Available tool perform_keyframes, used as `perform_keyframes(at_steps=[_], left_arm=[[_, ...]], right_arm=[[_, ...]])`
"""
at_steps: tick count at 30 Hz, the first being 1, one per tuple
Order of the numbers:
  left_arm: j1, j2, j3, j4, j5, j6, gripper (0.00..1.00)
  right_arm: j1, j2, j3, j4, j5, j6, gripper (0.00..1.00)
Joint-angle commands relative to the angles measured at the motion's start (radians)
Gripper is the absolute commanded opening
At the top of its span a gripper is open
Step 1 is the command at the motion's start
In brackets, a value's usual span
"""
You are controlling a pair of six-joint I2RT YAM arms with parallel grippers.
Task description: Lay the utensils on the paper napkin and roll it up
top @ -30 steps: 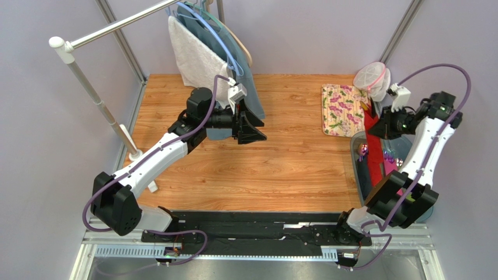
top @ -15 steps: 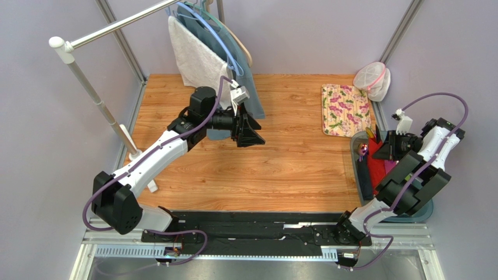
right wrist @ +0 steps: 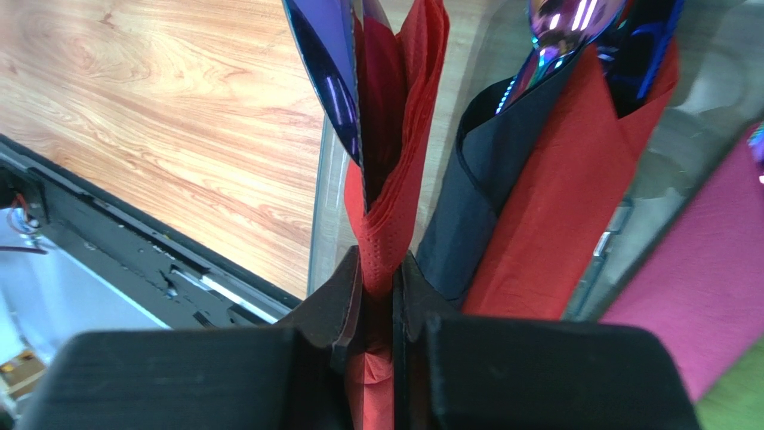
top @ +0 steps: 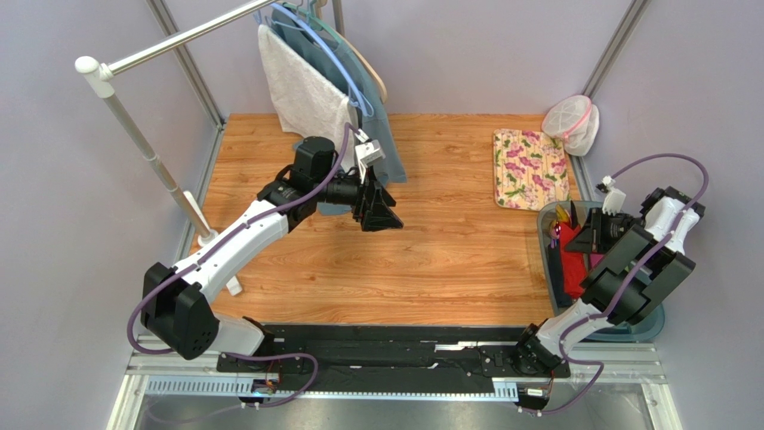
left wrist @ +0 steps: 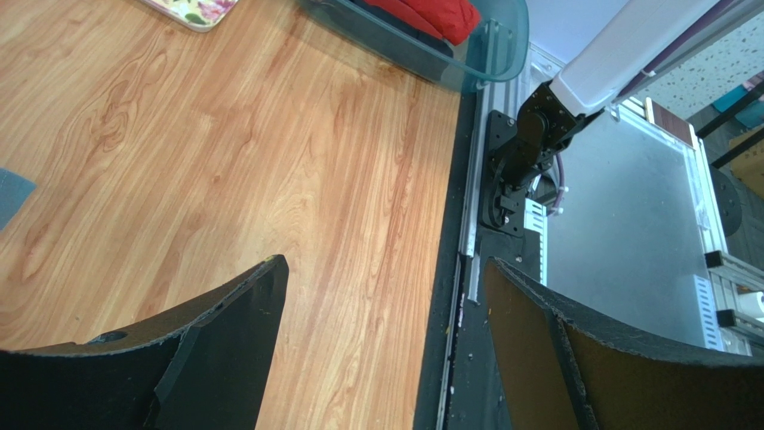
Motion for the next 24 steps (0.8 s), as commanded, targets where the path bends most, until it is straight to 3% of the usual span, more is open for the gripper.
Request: perform_keyframes(at_steps=[1, 24], left_arm=[[-0.002, 0.005, 0.039, -0.017, 0.009, 0.037, 0.88], [-0.001, 0.019, 0.042, -0.025, 0.0, 0.042, 0.88]], right_arm=[[-0.005, 0.008, -0.035, -0.141, -0.056, 0.036, 0.0], [0.004, 0.126, -0.119, 0.005, -0.091, 0.048, 0.0]])
